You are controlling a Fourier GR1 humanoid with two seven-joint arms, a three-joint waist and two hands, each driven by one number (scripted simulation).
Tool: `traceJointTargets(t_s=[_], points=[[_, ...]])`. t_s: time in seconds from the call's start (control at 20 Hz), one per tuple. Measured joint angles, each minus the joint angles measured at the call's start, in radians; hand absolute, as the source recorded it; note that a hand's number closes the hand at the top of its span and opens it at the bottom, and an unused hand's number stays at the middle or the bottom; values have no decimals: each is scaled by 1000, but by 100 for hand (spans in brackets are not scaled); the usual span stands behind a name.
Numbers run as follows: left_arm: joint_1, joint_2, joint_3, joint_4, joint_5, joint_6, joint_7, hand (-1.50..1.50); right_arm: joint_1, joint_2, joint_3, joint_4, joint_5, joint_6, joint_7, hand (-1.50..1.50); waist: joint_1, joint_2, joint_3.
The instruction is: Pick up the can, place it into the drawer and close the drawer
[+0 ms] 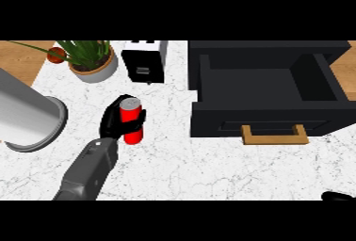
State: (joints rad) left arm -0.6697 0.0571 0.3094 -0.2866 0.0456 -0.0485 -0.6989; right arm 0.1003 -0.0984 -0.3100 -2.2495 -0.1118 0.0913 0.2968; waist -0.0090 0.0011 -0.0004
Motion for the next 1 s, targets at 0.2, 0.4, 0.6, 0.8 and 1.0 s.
traceJointTargets(t_s=[0.2,0.4,0.6,0.8,1.0], points=[[-23,-17,-17,-59,18,12,54,150,3,-6,-14,16,1,10,-15,-150,1,-1,0],[-53,-40,-73,-164,27,50,157,150,18,6,-5,-11,20,3,-6,-150,8,-5,1],[-77,-47,-140,-283,38,82,264,150,10,4,-14,1,19,2,-9,-150,11,-7,1],[-136,-52,-192,-384,70,119,406,150,7,11,2,-25,39,-11,14,-150,10,-7,1],[-192,-55,-255,-503,113,178,554,150,7,6,-7,-30,27,-6,19,-150,8,-8,1]])
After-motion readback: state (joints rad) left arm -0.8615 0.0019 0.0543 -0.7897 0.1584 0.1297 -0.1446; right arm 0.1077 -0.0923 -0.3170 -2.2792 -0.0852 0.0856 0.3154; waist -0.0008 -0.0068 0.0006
